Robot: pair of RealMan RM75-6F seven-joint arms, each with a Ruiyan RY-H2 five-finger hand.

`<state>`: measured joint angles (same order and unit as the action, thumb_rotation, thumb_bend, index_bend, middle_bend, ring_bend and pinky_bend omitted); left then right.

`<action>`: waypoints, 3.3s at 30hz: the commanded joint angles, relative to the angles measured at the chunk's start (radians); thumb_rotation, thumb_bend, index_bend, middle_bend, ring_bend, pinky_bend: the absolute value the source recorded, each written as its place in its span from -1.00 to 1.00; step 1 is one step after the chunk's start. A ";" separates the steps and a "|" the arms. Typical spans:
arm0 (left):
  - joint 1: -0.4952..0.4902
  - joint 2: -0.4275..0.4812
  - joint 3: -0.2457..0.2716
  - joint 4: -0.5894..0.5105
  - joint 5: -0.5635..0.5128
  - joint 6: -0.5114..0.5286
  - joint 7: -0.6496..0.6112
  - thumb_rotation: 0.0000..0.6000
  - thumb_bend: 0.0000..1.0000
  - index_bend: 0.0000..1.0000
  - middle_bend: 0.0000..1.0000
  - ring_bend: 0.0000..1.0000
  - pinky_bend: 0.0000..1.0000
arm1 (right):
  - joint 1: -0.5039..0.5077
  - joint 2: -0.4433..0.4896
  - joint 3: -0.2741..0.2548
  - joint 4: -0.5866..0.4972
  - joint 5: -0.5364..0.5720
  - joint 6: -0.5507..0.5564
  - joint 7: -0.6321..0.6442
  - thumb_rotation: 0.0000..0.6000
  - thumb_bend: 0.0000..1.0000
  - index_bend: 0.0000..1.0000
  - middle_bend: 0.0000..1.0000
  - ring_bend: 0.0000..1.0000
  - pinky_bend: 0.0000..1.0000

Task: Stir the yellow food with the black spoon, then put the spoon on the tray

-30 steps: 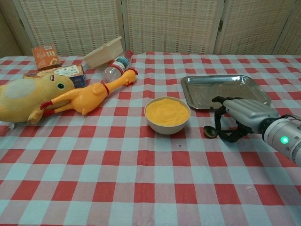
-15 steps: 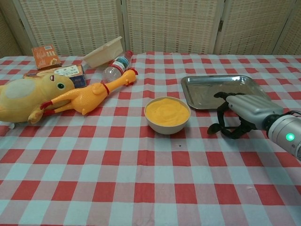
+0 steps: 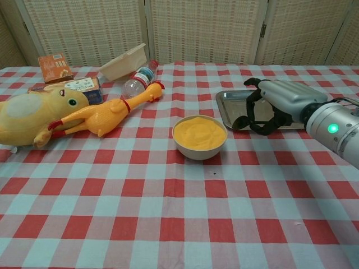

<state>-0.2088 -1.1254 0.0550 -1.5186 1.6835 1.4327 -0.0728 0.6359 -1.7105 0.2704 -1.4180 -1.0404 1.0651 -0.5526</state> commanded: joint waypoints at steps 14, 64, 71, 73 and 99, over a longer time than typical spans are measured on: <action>-0.005 0.020 0.000 0.019 0.007 0.012 -0.089 1.00 -0.04 -1.00 -1.00 -1.00 -0.66 | 0.200 -0.191 0.067 0.119 0.145 0.008 -0.228 1.00 -0.34 0.10 -0.97 -1.00 -1.00; -0.006 0.014 -0.005 0.007 -0.009 -0.003 -0.056 1.00 -0.04 -1.00 -1.00 -1.00 -0.65 | 0.057 -0.207 -0.080 0.387 -0.162 0.146 0.109 1.00 -0.34 -0.01 -0.92 -1.00 -1.00; -0.006 0.014 -0.004 0.005 -0.009 -0.006 -0.056 1.00 -0.04 -1.00 -1.00 -1.00 -0.65 | 0.054 -0.214 -0.072 0.399 -0.173 0.142 0.117 1.00 -0.34 0.02 -0.90 -1.00 -1.00; -0.007 0.014 -0.003 0.006 -0.009 -0.008 -0.056 1.00 -0.04 -1.00 -1.00 -1.00 -0.65 | 0.053 -0.218 -0.068 0.404 -0.181 0.145 0.123 1.00 -0.34 0.03 -0.89 -1.00 -1.00; -0.013 0.014 -0.004 0.008 -0.020 -0.027 -0.056 1.00 -0.04 -1.00 -1.00 -1.00 -0.65 | 0.041 -0.234 -0.044 0.433 -0.206 0.117 0.132 1.00 -0.34 0.14 -0.84 -1.00 -1.00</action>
<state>-0.2223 -1.1114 0.0515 -1.5110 1.6638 1.4060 -0.1290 0.6772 -1.9442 0.2264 -0.9852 -1.2460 1.1818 -0.4211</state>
